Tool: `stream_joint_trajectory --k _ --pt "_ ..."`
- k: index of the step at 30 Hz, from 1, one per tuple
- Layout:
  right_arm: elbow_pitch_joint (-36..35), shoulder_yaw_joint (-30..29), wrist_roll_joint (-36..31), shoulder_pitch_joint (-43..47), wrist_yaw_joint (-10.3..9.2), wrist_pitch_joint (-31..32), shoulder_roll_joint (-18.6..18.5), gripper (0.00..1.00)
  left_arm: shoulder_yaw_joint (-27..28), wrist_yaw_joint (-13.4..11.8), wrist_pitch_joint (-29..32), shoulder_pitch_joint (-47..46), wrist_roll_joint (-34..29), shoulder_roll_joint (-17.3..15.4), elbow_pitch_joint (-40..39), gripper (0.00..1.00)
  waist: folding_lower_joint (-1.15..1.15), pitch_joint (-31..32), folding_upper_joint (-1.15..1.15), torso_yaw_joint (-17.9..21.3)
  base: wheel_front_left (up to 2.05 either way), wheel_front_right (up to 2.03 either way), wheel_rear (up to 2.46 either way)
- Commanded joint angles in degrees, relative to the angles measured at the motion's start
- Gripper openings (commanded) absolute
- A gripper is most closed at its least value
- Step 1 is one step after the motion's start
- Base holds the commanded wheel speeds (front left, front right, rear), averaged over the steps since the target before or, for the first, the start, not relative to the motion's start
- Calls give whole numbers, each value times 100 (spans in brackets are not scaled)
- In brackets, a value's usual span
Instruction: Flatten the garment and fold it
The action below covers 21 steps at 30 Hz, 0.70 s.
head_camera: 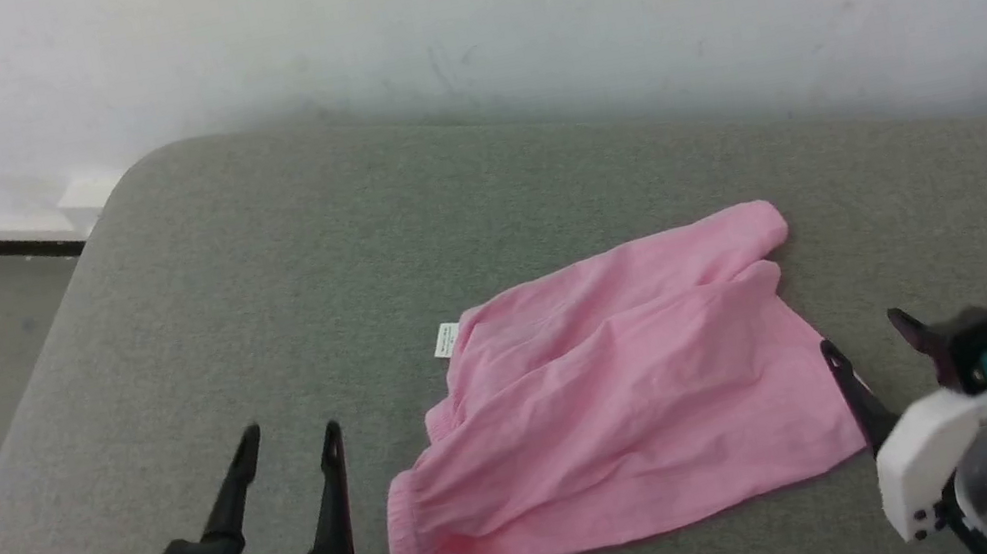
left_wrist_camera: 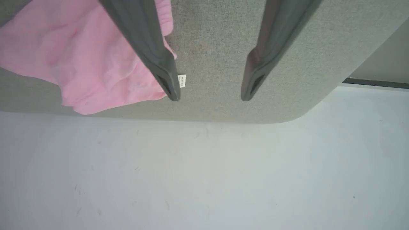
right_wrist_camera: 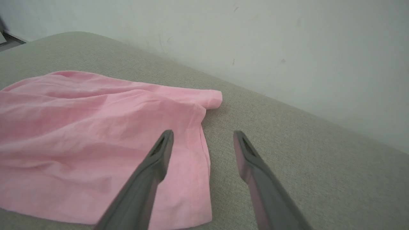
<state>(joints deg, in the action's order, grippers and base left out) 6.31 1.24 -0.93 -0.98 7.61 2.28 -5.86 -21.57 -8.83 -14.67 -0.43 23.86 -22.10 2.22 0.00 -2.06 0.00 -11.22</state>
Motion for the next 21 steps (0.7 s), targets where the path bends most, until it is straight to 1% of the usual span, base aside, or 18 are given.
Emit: stream_joint_trajectory --k 1,4,8,10,16,17,18,19,21 --pt "149 58 92 -253 -12 507 -144 100 104 -37 -27 -129 -255 93 -187 100 0 -26 0 -102 0 0 0" --pt "521 149 274 -614 -12 1652 -356 100 221 52 -30 -97 -507 320 -355 100 0 -90 0 -211 0 0 0" --pt "878 314 519 -976 -12 2668 -553 100 261 227 -31 -64 -752 591 -347 100 0 -202 0 -382 0 0 0" --pt "994 394 665 -1095 -12 2955 -619 100 311 301 -31 -53 -823 731 -326 100 0 -272 0 -449 0 0 0" --pt "1449 526 765 -1288 -12 3407 -760 100 429 539 -32 -27 -1043 994 -183 100 0 -413 0 -555 0 0 0" --pt "1525 529 765 -1299 -12 3425 -765 82 454 574 -32 -25 -1073 1028 -166 100 0 -418 0 -562 0 0 0" --pt "1597 526 762 -1304 -12 3425 -767 25 482 609 -32 -21 -1103 1054 -150 100 0 -416 0 -564 0 0 0" --pt "1657 531 759 -1304 -12 3407 -770 0 509 643 -32 -20 -1136 1070 -134 100 0 -410 0 -559 0 0 0" --pt "1743 524 775 -1302 -12 3336 -776 0 568 697 -32 -15 -1193 1104 -104 100 0 -375 0 -517 0 0 0"
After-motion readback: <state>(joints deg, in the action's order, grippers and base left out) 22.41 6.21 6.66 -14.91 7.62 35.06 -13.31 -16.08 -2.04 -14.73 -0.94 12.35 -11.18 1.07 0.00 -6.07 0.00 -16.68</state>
